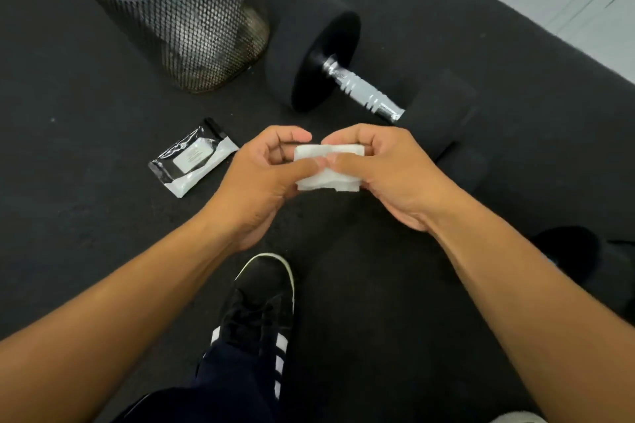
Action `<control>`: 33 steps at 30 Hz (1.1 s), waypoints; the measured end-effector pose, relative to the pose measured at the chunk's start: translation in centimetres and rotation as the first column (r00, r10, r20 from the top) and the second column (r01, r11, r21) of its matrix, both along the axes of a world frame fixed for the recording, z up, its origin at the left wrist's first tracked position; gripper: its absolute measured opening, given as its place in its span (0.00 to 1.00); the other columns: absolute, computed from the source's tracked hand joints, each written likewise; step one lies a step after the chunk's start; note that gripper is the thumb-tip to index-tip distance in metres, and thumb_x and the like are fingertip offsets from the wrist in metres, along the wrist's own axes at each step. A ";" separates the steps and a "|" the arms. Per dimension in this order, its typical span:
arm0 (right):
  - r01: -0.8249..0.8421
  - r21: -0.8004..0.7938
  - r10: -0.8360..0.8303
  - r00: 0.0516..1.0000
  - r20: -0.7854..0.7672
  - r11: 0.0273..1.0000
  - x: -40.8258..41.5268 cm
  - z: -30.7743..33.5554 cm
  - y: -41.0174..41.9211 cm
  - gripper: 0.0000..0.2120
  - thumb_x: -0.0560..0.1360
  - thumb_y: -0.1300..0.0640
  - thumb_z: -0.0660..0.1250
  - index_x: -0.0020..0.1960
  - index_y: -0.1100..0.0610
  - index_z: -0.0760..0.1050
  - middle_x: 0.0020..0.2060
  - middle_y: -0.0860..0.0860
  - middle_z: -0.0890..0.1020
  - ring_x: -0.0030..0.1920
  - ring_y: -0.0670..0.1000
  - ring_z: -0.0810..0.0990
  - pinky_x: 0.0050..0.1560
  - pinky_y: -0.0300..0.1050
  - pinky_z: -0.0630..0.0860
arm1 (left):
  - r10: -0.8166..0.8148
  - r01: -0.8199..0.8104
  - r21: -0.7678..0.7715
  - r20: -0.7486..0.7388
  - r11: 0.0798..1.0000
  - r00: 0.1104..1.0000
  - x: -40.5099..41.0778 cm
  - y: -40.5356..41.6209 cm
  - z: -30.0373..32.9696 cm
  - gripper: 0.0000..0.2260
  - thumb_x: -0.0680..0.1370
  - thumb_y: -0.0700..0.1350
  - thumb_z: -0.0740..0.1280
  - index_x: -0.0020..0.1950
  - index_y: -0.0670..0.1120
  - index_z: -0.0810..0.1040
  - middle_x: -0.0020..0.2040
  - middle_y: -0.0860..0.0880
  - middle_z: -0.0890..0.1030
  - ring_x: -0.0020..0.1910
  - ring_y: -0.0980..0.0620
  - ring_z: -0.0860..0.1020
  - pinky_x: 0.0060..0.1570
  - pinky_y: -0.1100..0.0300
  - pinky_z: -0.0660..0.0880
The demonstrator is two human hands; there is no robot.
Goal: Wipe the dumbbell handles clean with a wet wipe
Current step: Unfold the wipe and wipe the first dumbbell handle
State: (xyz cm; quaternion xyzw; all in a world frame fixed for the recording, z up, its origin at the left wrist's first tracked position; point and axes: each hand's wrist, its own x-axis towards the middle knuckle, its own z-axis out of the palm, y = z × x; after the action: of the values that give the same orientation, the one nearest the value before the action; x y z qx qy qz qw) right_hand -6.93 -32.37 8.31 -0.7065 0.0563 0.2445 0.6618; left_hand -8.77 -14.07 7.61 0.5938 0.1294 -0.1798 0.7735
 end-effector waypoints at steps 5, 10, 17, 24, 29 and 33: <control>-0.061 -0.198 0.086 0.989 0.119 0.978 0.1 4.3 -3.8 0.04 0.75 0.61 0.76 0.51 0.57 0.85 0.45 0.52 0.88 0.45 0.49 0.87 0.43 0.38 0.81 | -0.131 0.131 -0.025 -0.011 0.991 0.991 0.6 -3.5 2.6 0.14 0.71 0.41 0.74 0.56 0.43 0.81 0.53 0.42 0.85 0.50 0.46 0.85 0.51 0.52 0.82; 0.038 -0.208 0.000 0.984 0.177 0.977 -0.7 7.9 -8.2 0.05 0.75 0.63 0.75 0.51 0.58 0.85 0.45 0.53 0.88 0.46 0.51 0.88 0.46 0.43 0.84 | -0.143 0.145 -0.006 0.124 0.989 0.982 1.1 -7.6 4.9 0.12 0.70 0.44 0.76 0.52 0.44 0.83 0.50 0.42 0.87 0.48 0.47 0.85 0.46 0.58 0.81; 0.138 0.061 -0.137 0.990 -0.013 0.989 -6.4 11.6 -14.9 0.14 0.77 0.64 0.69 0.62 0.57 0.83 0.56 0.56 0.86 0.59 0.59 0.84 0.61 0.54 0.81 | -0.343 0.361 -0.032 0.243 0.932 0.907 0.0 -13.7 8.7 0.08 0.67 0.43 0.76 0.45 0.47 0.86 0.46 0.42 0.86 0.45 0.46 0.85 0.45 0.57 0.83; 0.346 0.189 -0.345 0.938 -0.038 0.919 -14.5 10.8 -18.8 0.17 0.80 0.64 0.65 0.67 0.56 0.80 0.60 0.52 0.85 0.64 0.54 0.82 0.68 0.47 0.77 | -0.540 0.532 0.098 0.215 0.841 0.814 -2.9 -20.1 9.8 0.05 0.67 0.41 0.77 0.40 0.43 0.86 0.42 0.40 0.87 0.43 0.43 0.86 0.44 0.54 0.84; 0.571 0.233 -0.580 0.814 -0.037 0.787 -19.1 8.5 -20.1 0.15 0.80 0.63 0.66 0.66 0.59 0.80 0.58 0.54 0.86 0.62 0.54 0.84 0.64 0.49 0.80 | -0.719 0.669 0.267 0.206 0.694 0.663 -4.6 -23.7 9.8 0.07 0.69 0.43 0.75 0.45 0.44 0.84 0.43 0.46 0.87 0.43 0.48 0.87 0.42 0.57 0.84; 0.736 0.212 -0.742 0.667 -0.064 0.643 -22.6 6.0 -20.4 0.13 0.80 0.62 0.67 0.62 0.58 0.83 0.54 0.55 0.87 0.58 0.55 0.86 0.63 0.54 0.80 | -0.848 0.717 0.461 0.188 0.522 0.496 -6.0 -26.2 8.3 0.05 0.72 0.42 0.76 0.45 0.50 0.85 0.43 0.52 0.87 0.42 0.53 0.86 0.44 0.59 0.83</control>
State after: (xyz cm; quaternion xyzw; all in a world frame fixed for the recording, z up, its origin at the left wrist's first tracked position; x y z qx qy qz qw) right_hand -29.57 -52.73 14.29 -0.5478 0.3026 -0.0524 0.7782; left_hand -14.80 -40.29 15.89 0.7261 -0.2882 -0.3697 0.5030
